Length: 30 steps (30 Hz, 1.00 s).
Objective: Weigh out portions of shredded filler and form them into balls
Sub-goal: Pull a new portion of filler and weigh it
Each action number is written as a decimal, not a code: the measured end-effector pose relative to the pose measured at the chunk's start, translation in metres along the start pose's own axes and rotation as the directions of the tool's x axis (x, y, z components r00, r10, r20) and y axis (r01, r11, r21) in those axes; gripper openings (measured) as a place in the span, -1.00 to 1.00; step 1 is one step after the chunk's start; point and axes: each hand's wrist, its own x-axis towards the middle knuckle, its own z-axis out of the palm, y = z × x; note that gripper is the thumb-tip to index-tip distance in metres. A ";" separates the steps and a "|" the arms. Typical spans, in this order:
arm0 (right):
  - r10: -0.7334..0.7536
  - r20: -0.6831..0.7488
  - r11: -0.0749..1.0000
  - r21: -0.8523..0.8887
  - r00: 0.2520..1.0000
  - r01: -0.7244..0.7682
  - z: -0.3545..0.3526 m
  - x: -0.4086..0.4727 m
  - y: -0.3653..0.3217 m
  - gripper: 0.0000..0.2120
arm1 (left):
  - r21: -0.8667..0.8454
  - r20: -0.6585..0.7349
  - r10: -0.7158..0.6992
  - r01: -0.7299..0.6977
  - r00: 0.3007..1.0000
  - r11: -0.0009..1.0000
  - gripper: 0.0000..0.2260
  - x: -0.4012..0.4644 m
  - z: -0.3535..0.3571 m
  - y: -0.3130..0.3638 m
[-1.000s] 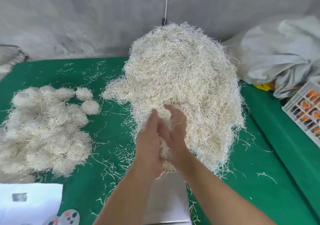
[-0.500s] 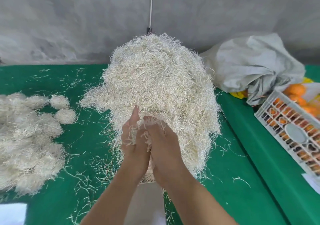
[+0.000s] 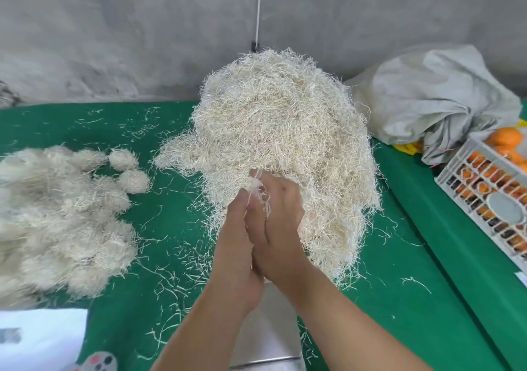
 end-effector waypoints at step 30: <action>0.139 -0.029 0.990 0.023 0.990 -0.138 0.025 -0.008 0.031 -0.67 | 0.075 -0.178 -0.172 0.188 0.969 0.979 -0.66 0.028 -0.019 -0.006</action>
